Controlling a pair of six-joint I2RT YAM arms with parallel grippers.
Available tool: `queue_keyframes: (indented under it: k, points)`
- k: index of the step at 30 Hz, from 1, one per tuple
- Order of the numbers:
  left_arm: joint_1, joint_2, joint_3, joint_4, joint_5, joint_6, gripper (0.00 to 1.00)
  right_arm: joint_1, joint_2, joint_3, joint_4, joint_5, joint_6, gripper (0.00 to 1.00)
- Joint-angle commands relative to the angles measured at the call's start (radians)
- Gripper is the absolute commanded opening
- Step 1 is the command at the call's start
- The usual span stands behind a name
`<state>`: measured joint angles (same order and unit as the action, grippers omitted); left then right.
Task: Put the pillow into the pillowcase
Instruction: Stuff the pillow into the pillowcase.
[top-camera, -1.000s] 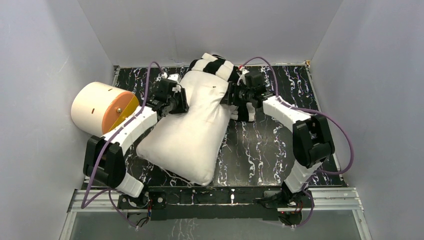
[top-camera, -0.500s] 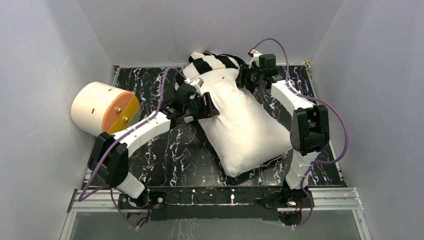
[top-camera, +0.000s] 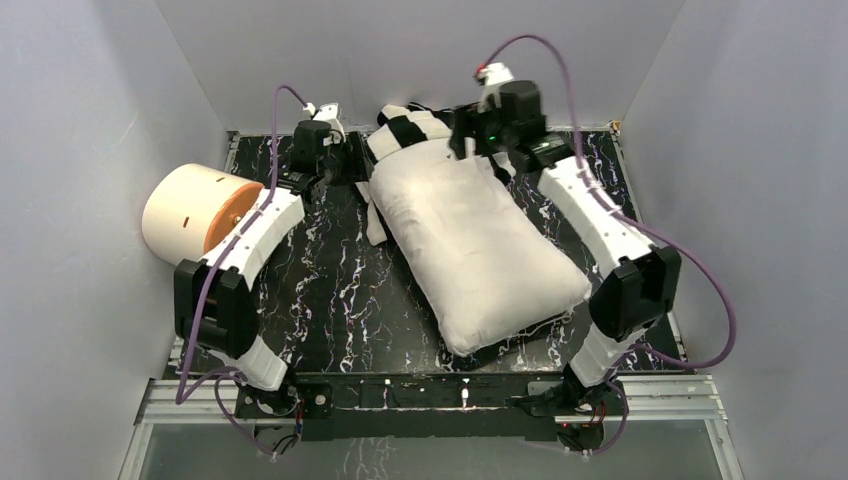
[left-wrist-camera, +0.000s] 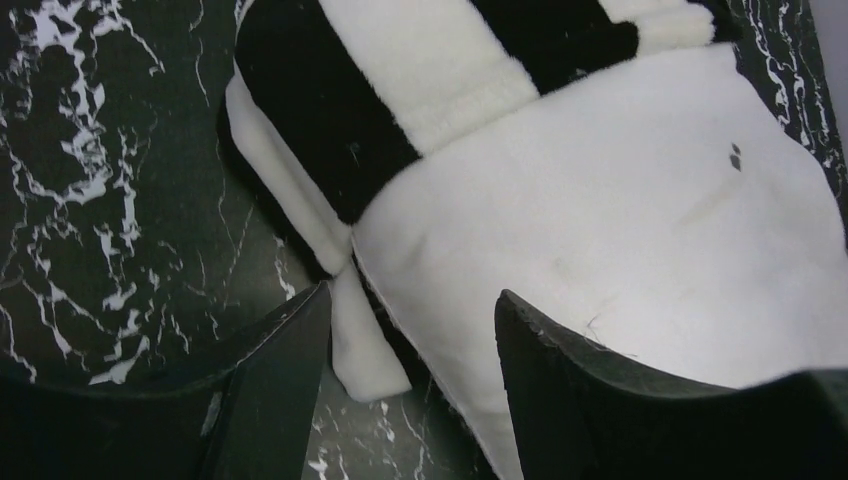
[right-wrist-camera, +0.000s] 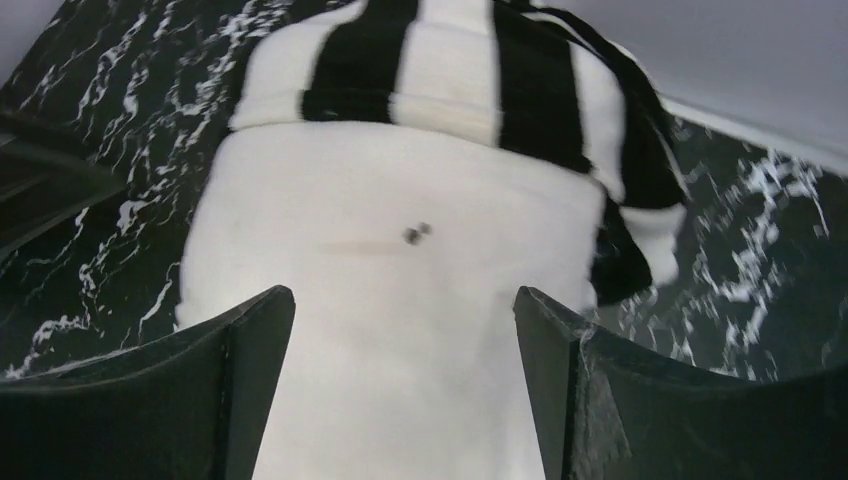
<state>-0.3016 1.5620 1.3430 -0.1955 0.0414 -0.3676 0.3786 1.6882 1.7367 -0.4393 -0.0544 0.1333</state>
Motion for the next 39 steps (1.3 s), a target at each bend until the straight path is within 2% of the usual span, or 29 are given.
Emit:
queue_keyframes:
  k: [1, 3, 5, 6, 7, 8, 9, 10, 11, 12, 13, 17, 22, 26, 29, 35, 37, 39]
  points:
    - [0.033, 0.115, 0.07, 0.182, 0.023, 0.131, 0.6, 0.223, 0.093, 0.008, 0.199, 0.088, -0.212, 0.93]
    - [0.036, 0.176, 0.063, 0.328, 0.07, 0.197, 0.62, 0.273, 0.182, 0.026, 0.256, 0.115, -0.29, 0.93]
    - [0.038, 0.251, 0.076, 0.404, 0.095, 0.241, 0.64, 0.276, 0.272, 0.014, 0.299, 0.087, -0.311, 0.86]
    - [0.038, 0.284, 0.088, 0.426, 0.105, 0.253, 0.64, 0.278, 0.305, -0.008, 0.323, 0.082, -0.31, 0.81]
    - [0.037, 0.356, 0.106, 0.48, 0.147, 0.279, 0.64, 0.274, 0.339, -0.062, 0.359, 0.062, -0.287, 0.69]
    - [0.038, 0.41, 0.128, 0.505, 0.185, 0.297, 0.58, 0.273, 0.343, -0.137, 0.426, 0.007, -0.248, 0.57]
    - [0.039, 0.438, 0.143, 0.502, 0.2, 0.306, 0.47, 0.271, 0.339, -0.174, 0.484, -0.006, -0.211, 0.54]
    - [0.038, 0.446, 0.15, 0.501, 0.213, 0.314, 0.41, 0.27, 0.337, -0.191, 0.506, -0.014, -0.195, 0.52]
    - [0.038, 0.451, 0.151, 0.499, 0.228, 0.32, 0.3, 0.267, 0.333, -0.222, 0.538, -0.02, -0.17, 0.5]
    - [0.037, 0.446, 0.152, 0.494, 0.245, 0.321, 0.19, 0.263, 0.329, -0.251, 0.57, -0.025, -0.147, 0.47]
    - [0.032, 0.386, 0.136, 0.478, 0.299, 0.286, 0.0, 0.248, 0.333, -0.323, 0.668, -0.036, -0.066, 0.41]
    - [0.0, 0.227, 0.053, 0.446, 0.364, 0.223, 0.0, 0.22, 0.358, -0.381, 0.806, 0.0, 0.05, 0.33]
    - [-0.038, 0.047, -0.14, 0.514, 0.48, 0.131, 0.0, 0.2, 0.386, -0.362, 0.908, 0.08, 0.144, 0.27]
    - [-0.061, 0.028, -0.144, 0.429, 0.539, 0.129, 0.0, 0.199, 0.398, -0.357, 0.949, 0.166, 0.211, 0.24]
    - [-0.065, 0.025, -0.2, 0.431, 0.544, 0.118, 0.0, 0.199, 0.402, -0.371, 0.98, 0.207, 0.262, 0.23]
    - [-0.066, 0.085, -0.302, 0.426, 0.436, 0.156, 0.0, 0.199, 0.424, -0.372, 1.004, 0.208, 0.322, 0.21]
    - [-0.064, 0.085, -0.314, 0.421, 0.383, 0.151, 0.11, 0.199, 0.412, -0.381, 0.996, 0.181, 0.302, 0.22]
    - [-0.06, 0.054, -0.315, 0.41, 0.336, 0.145, 0.28, 0.2, 0.365, -0.386, 0.938, 0.154, 0.239, 0.28]
